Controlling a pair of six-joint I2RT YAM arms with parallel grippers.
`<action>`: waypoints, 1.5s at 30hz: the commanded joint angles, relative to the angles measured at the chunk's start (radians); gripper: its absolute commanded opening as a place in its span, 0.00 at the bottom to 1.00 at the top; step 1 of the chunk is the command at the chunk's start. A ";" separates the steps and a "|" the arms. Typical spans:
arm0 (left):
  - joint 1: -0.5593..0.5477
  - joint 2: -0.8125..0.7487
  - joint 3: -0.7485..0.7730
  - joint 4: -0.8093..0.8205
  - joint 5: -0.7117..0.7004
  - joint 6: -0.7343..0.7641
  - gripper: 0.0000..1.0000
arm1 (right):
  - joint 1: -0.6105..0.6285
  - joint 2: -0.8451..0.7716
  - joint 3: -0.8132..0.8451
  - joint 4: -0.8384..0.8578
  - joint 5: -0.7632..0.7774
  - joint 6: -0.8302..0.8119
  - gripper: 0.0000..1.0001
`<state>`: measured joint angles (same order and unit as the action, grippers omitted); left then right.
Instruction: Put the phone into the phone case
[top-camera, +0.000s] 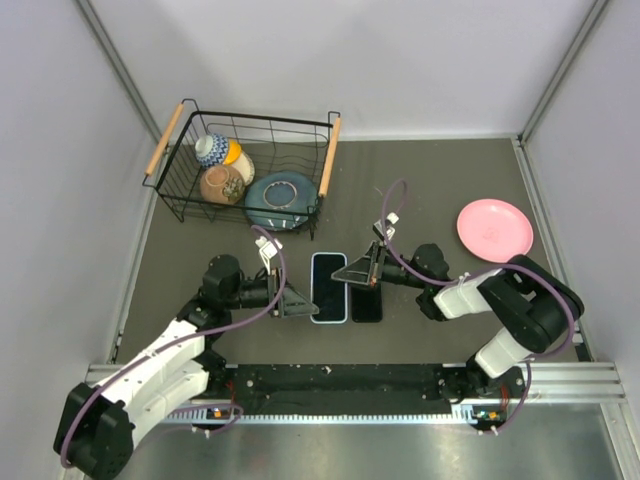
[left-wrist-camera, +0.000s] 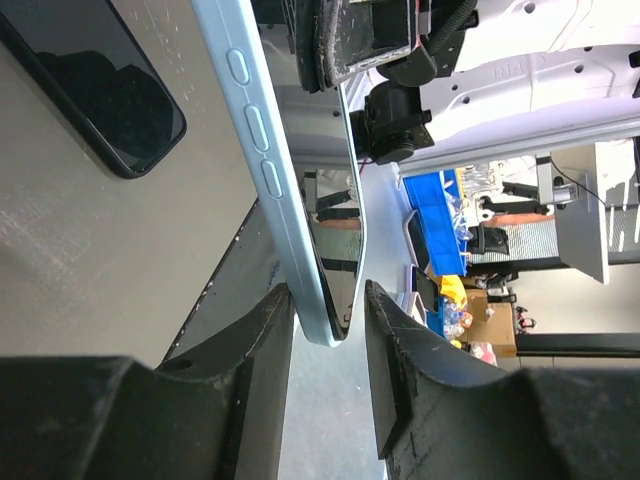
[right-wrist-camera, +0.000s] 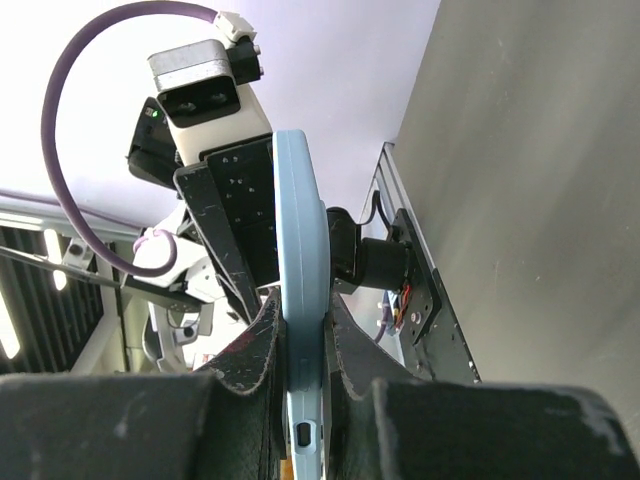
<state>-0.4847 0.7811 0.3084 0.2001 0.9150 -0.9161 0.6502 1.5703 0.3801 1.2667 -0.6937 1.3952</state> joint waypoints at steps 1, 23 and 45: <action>-0.003 0.009 0.006 0.019 -0.018 0.011 0.37 | -0.007 -0.036 0.005 0.344 0.020 0.022 0.00; -0.006 0.049 0.152 -0.398 -0.251 0.232 0.40 | -0.009 0.019 -0.021 0.341 0.020 -0.022 0.00; -0.005 -0.124 0.405 -0.735 -0.657 0.500 0.84 | -0.023 0.166 -0.006 0.159 0.043 -0.163 0.00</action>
<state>-0.4927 0.6895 0.6773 -0.4984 0.3458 -0.4751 0.6380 1.7618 0.3042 1.2461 -0.6640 1.3071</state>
